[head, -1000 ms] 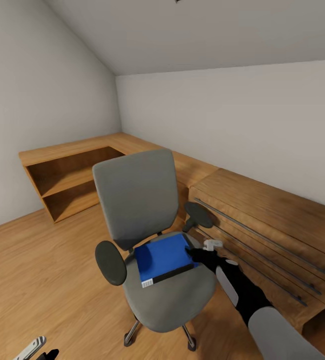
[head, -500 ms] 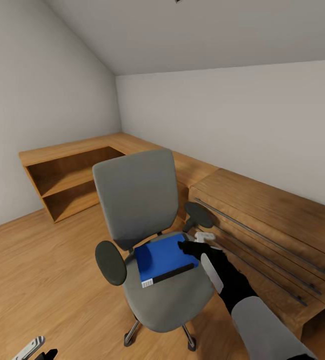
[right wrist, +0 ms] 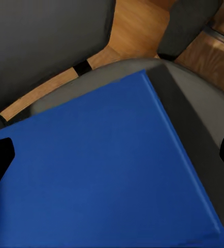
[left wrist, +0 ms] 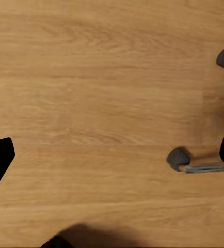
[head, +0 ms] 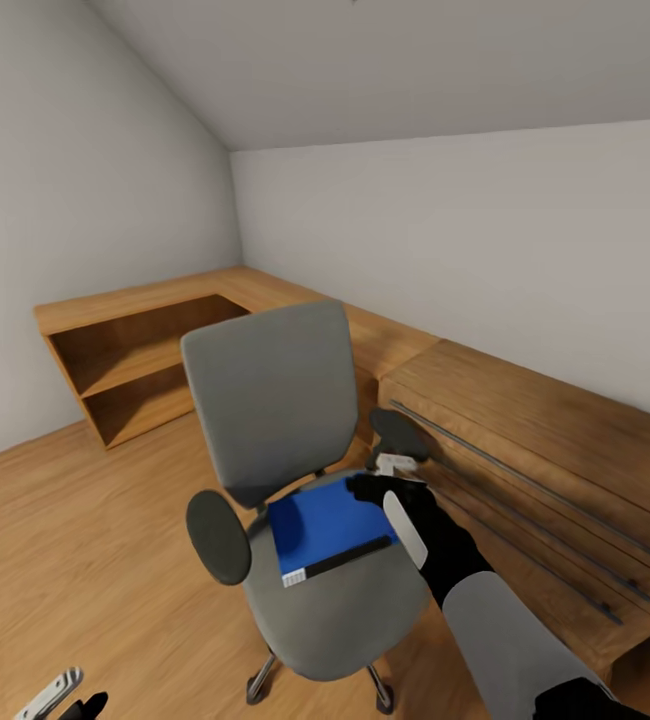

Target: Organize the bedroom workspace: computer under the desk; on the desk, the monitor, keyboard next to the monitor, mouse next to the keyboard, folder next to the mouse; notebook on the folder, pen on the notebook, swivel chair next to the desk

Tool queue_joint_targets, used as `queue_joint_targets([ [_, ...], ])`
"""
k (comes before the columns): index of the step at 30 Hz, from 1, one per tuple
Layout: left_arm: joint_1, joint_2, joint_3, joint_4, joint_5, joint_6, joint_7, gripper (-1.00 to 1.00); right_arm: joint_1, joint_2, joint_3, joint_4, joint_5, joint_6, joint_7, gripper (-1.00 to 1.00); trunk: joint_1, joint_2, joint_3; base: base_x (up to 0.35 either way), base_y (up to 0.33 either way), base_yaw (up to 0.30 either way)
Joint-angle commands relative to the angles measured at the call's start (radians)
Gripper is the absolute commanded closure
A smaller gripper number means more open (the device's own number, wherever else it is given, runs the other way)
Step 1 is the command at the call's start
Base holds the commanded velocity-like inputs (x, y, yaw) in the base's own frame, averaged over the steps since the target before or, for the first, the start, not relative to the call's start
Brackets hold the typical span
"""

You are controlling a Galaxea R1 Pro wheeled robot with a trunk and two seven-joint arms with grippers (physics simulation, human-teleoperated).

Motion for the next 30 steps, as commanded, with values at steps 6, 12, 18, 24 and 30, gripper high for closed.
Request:
queue_joint_targets([
  [6,0.0,0.001,-0.001,-0.002,0.011,-0.035,0.006,-1.0,-0.001,-0.003,0.042,0.011,-0.01,-0.004,-0.01,-1.0,0.0,0.0,-0.001,0.276,0.0,0.0],
  [12,0.0,0.001,-0.001,-0.002,0.011,-0.042,0.007,-1.0,-0.001,-0.004,0.055,0.052,-0.009,-0.037,-0.009,-1.0,0.0,0.0,-0.001,0.122,0.0,0.0],
  [18,0.0,0.001,-0.001,-0.002,0.011,-0.043,0.007,-1.0,-0.001,-0.004,0.059,0.111,-0.009,-0.086,-0.009,-1.0,0.0,0.0,-0.001,0.11,0.0,0.0],
  [24,0.0,0.001,-0.001,-0.002,0.012,-0.044,0.009,-1.0,-0.001,-0.004,0.06,0.15,-0.008,-0.111,-0.009,-1.0,0.0,0.0,-0.001,0.199,0.0,0.0],
  [30,0.0,0.002,0.002,-0.002,0.013,-0.045,0.012,-1.0,-0.002,-0.004,0.06,0.158,-0.008,-0.117,-0.008,-1.0,0.0,0.0,-0.001,0.054,0.0,0.0],
])
